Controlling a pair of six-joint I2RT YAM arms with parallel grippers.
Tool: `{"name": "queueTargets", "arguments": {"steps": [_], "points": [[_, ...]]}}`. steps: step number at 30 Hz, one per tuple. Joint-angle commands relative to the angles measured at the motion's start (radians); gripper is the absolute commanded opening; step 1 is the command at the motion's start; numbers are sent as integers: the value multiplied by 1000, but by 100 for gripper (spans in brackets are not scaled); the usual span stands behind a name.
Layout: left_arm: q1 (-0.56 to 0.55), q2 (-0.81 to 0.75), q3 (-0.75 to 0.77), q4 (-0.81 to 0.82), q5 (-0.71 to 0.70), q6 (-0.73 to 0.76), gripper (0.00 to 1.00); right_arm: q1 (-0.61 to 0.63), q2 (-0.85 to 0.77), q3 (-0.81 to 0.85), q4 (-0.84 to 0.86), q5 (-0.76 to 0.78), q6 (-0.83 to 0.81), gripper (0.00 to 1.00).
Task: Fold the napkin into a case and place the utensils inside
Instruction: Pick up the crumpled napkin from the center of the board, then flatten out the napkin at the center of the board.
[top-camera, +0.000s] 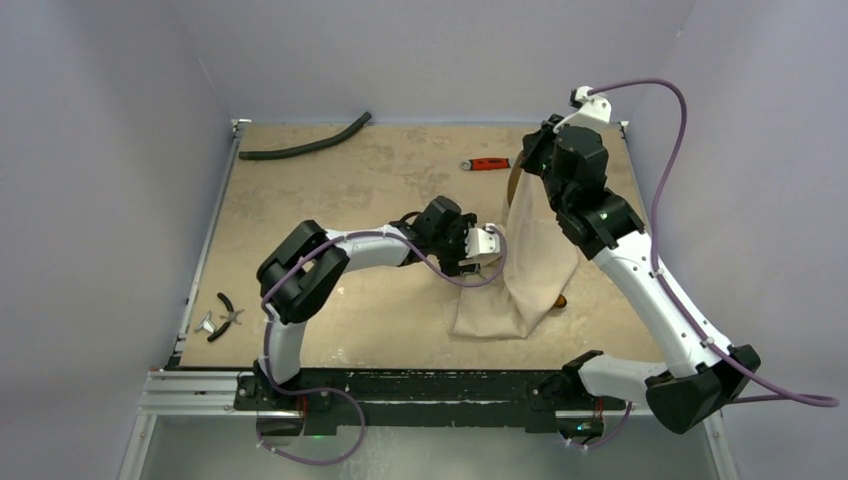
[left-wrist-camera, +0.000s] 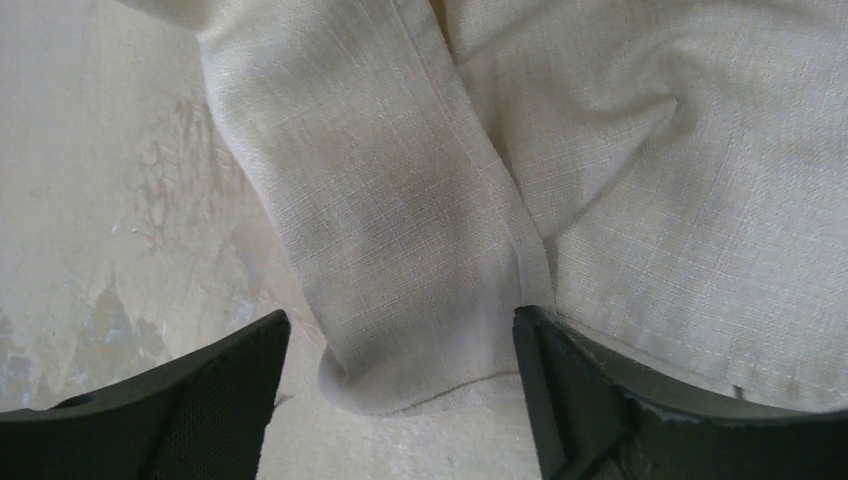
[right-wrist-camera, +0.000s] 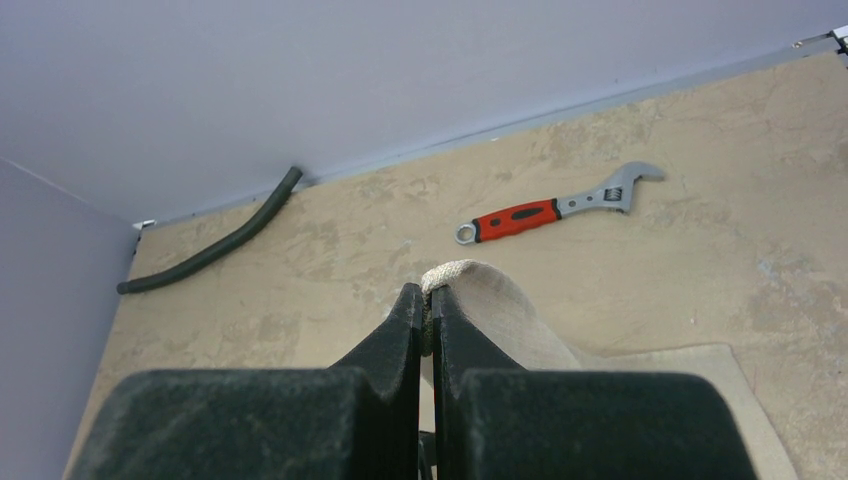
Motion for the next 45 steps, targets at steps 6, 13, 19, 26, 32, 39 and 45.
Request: {"name": "queueTargets", "arguments": {"steps": [6, 13, 19, 26, 32, 39, 45], "points": [[32, 45, 138, -142, 80, 44, 0, -4, -48, 37, 23, 8, -13, 0], [118, -126, 236, -312, 76, 27, 0, -11, -43, 74, 9, 50, -58, 0], [205, -342, 312, -437, 22, 44, 0, -20, -82, 155, 1, 30, -90, 0], [253, -621, 265, -510, -75, 112, 0, -19, -145, 189, -4, 31, -90, 0], [264, -806, 304, -514, -207, 191, 0, -19, -177, 291, -91, 1, -58, 0], [264, -950, 435, -886, -147, 253, 0, -19, -163, 418, -397, -136, 15, 0], [263, -1035, 528, -1067, -102, 199, 0, -20, -225, 447, -540, -264, 71, 0]]}}
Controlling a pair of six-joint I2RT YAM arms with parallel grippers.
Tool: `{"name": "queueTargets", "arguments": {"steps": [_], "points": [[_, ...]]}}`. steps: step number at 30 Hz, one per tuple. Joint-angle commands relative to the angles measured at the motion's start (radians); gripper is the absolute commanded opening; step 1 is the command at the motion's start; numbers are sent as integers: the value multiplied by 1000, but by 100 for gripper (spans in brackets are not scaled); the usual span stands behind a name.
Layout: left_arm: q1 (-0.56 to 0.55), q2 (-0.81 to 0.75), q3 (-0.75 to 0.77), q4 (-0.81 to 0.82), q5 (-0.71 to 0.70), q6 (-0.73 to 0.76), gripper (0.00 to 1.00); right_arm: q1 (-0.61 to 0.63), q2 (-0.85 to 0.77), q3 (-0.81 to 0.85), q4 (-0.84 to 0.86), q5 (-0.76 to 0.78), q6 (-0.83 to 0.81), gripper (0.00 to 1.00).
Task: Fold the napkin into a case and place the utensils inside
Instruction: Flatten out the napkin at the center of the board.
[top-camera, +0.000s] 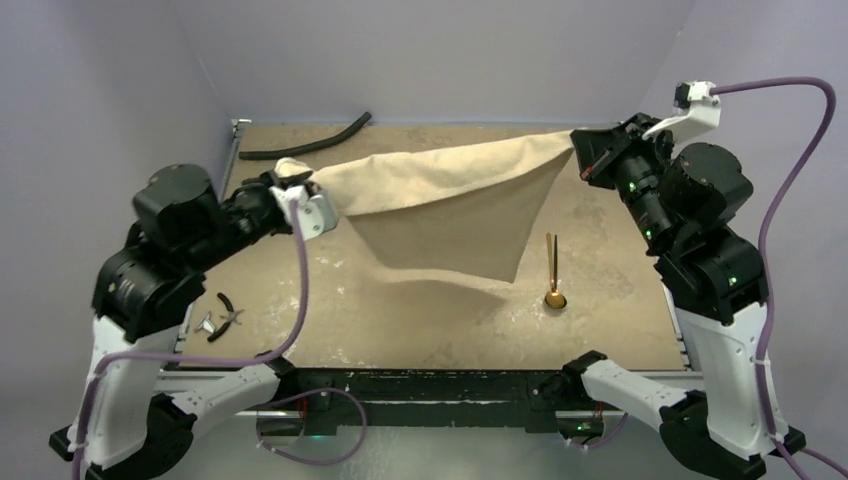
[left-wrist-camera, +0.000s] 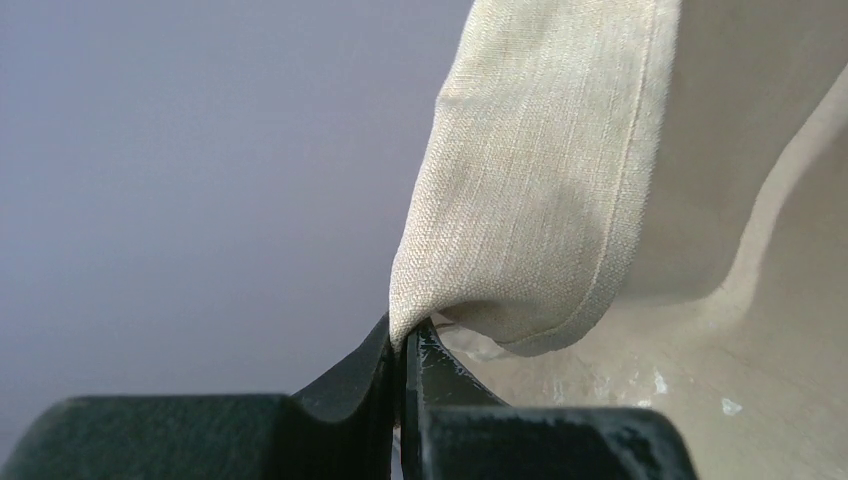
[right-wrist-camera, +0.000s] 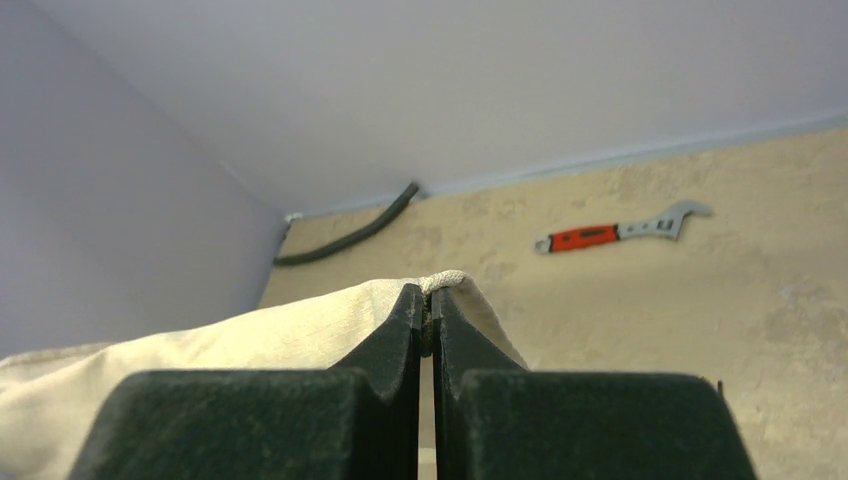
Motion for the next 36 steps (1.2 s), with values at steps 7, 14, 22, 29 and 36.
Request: {"name": "queueTargets", "arguments": {"steps": [7, 14, 22, 29, 36], "points": [[2, -55, 67, -270, 53, -87, 0, -4, -110, -125, -95, -148, 134, 0], [2, -57, -214, -61, -149, -119, 0, -3, -38, -254, 70, -96, 127, 0], [4, 67, -592, 404, -338, -2, 0, -3, 194, -435, 333, 23, 65, 0], [157, 442, -565, 583, -266, -62, 0, -50, 411, -479, 529, 86, 19, 0], [304, 814, -243, 482, -162, -197, 23, -115, 625, -438, 628, 66, 7, 0]]}}
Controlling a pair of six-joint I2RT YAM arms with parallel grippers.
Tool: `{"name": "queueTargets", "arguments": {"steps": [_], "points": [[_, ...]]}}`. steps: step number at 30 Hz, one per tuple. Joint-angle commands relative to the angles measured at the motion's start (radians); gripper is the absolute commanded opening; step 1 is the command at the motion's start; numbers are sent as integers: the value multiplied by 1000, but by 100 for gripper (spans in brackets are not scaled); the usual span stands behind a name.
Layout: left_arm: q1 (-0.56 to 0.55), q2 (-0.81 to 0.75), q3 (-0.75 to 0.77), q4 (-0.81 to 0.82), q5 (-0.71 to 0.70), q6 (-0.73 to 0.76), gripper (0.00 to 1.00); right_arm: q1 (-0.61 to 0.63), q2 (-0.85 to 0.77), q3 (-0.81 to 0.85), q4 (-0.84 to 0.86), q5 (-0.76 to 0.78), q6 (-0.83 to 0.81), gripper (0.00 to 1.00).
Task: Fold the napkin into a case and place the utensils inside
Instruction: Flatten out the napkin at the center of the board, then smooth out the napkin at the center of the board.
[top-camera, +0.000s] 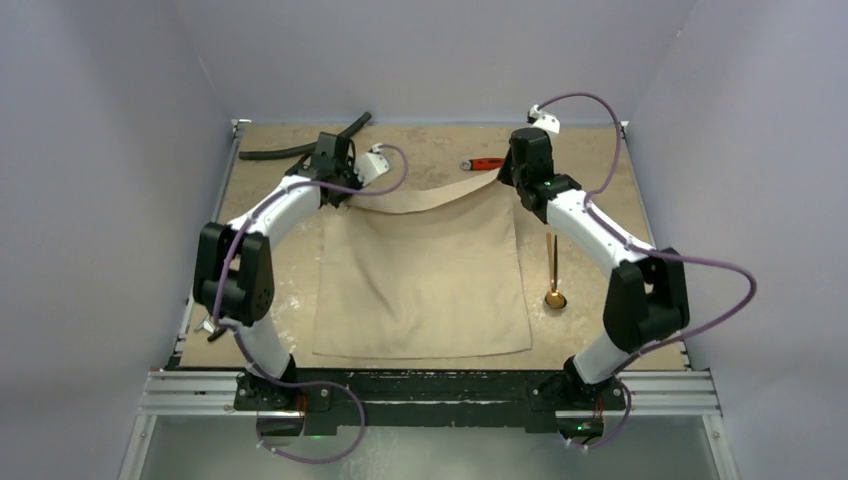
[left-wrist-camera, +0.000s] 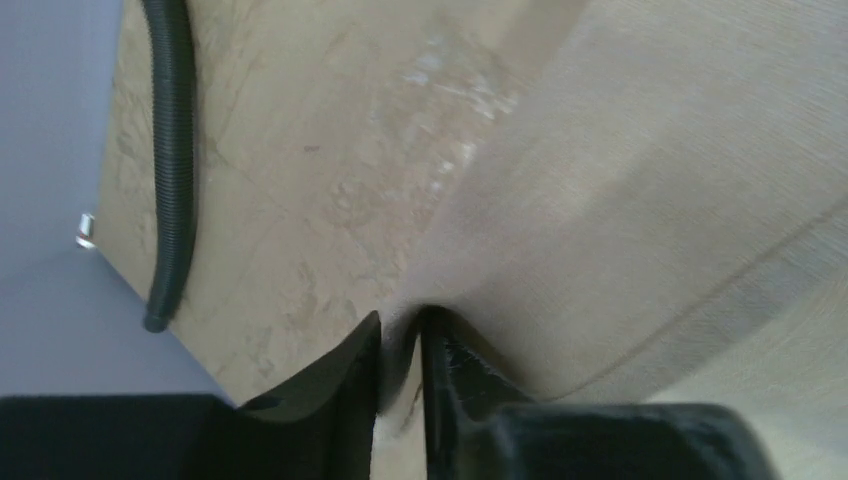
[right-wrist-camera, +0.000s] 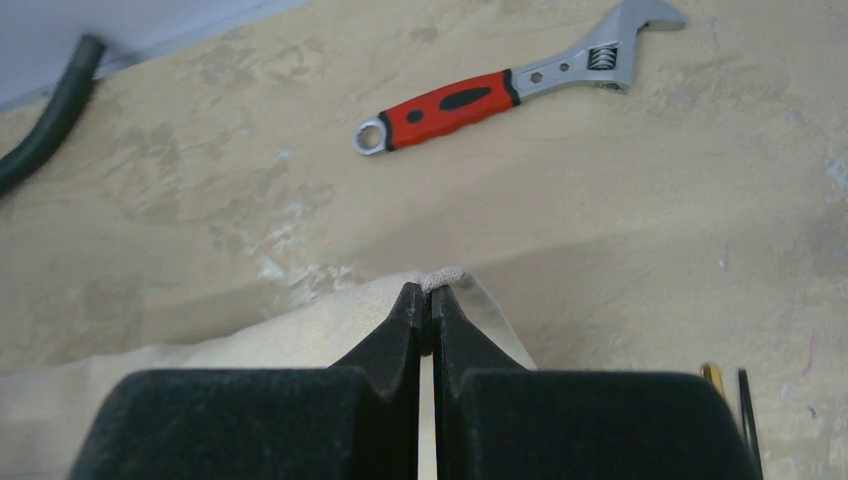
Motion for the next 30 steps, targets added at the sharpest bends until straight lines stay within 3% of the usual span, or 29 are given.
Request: {"name": "queueTargets", "arguments": {"steps": [1, 4, 6, 8, 11, 15, 17, 19, 21, 24, 30], "points": [[57, 129, 192, 35, 52, -123, 31, -39, 113, 70, 114, 12, -21, 0], [60, 189, 230, 104, 31, -157, 43, -63, 189, 109, 126, -10, -14, 0], [60, 226, 253, 149, 0, -181, 62, -74, 231, 139, 135, -12, -21, 1], [61, 263, 281, 176, -33, -198, 77, -83, 275, 183, 137, -17, -31, 14], [75, 305, 332, 198, -28, -232, 79, -98, 350, 269, 121, -6, -34, 35], [110, 340, 465, -30, 229, -201, 77, -108, 465, 424, 21, 52, -32, 63], [107, 333, 445, -126, 305, -131, 76, -107, 475, 454, 0, 132, -40, 76], [107, 311, 376, -168, 345, -54, 75, -106, 450, 429, 13, 154, -52, 82], [107, 294, 312, -198, 359, 23, 74, -103, 402, 373, 38, 136, -55, 81], [108, 290, 266, -237, 355, 100, 73, -57, 314, 252, 97, 74, -62, 70], [107, 307, 235, -164, 297, 134, 74, 184, 224, 56, 141, 0, 8, 48]]}}
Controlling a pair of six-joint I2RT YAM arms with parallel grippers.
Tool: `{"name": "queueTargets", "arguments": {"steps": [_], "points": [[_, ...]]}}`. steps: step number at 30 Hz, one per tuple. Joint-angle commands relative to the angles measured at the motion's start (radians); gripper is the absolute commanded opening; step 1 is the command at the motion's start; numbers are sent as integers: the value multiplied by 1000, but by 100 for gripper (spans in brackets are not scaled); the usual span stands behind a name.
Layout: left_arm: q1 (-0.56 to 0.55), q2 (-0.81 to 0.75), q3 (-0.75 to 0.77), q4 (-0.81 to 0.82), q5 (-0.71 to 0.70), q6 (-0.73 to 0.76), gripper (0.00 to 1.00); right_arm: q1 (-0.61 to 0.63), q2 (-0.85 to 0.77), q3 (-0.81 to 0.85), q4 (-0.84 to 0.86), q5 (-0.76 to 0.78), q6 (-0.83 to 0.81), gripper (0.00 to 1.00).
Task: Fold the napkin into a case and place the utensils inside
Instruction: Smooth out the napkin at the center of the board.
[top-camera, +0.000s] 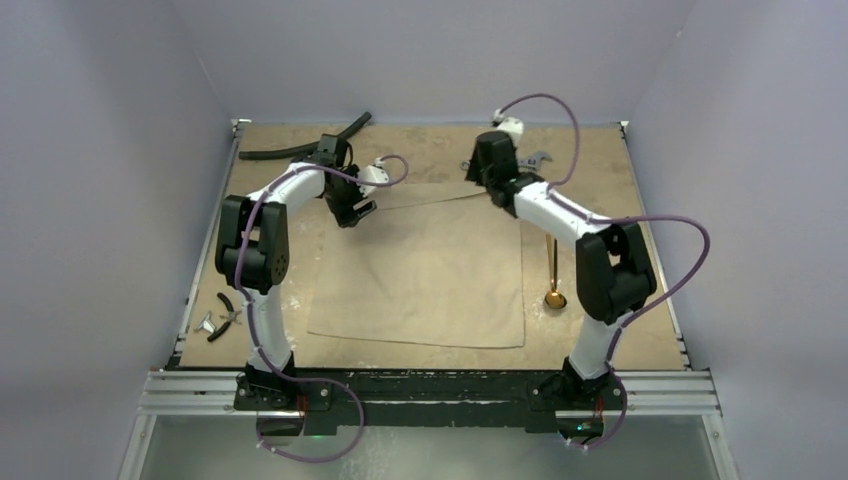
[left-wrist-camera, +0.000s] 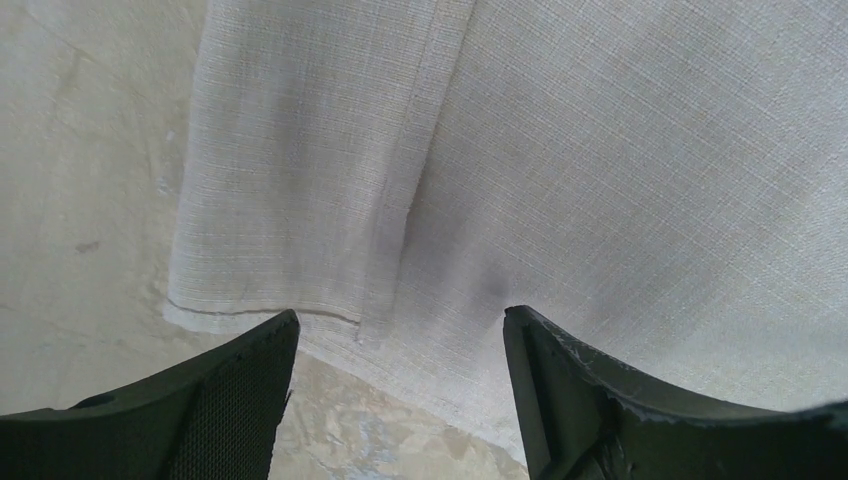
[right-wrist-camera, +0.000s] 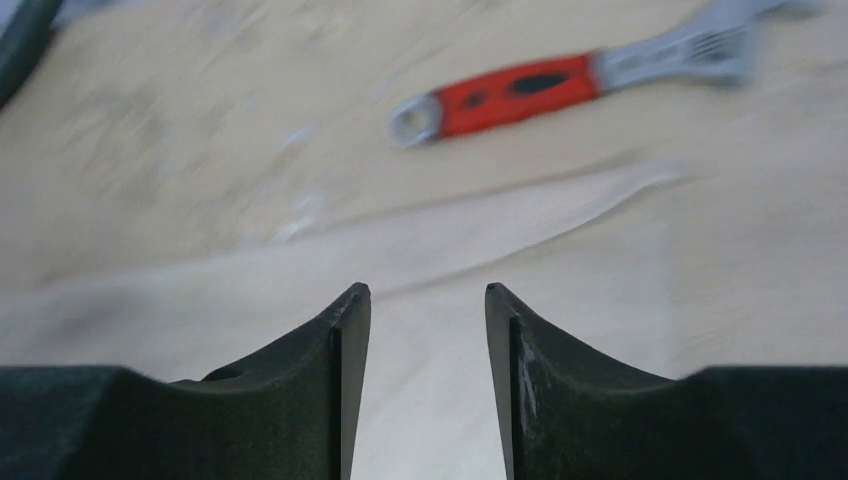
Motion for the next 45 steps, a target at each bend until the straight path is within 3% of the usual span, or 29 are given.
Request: {"name": "queueTargets", "arguments": {"steps": [1, 6, 12, 21, 28, 32, 37, 39, 42, 45], "points": [[1, -22, -13, 75, -6, 64, 74, 198, -74, -126, 73, -111, 74, 46], [1, 1, -15, 129, -22, 49, 74, 298, -136, -305, 261, -266, 177, 40], [10, 35, 7, 138, -17, 15, 68, 427, -129, -407, 362, -328, 201, 36], [12, 73, 54, 149, -45, 6, 34, 463, -99, -540, 408, -361, 219, 30], [9, 78, 65, 256, -126, 20, 21, 465, -109, -622, 397, -358, 209, 27], [8, 99, 126, 309, -179, -41, 0, 464, -108, -654, 397, -356, 202, 26], [9, 111, 216, 320, -172, -135, 0, 465, -119, -680, 380, -350, 185, 24], [9, 133, 289, 209, -115, -115, 0, 465, -131, -689, 371, -345, 179, 24], [8, 123, 329, -1, -9, -7, 17, 465, -159, -692, 350, -343, 168, 24], [9, 38, 206, -58, 16, 134, 30, 465, -187, -693, 315, -349, 145, 22]]}}
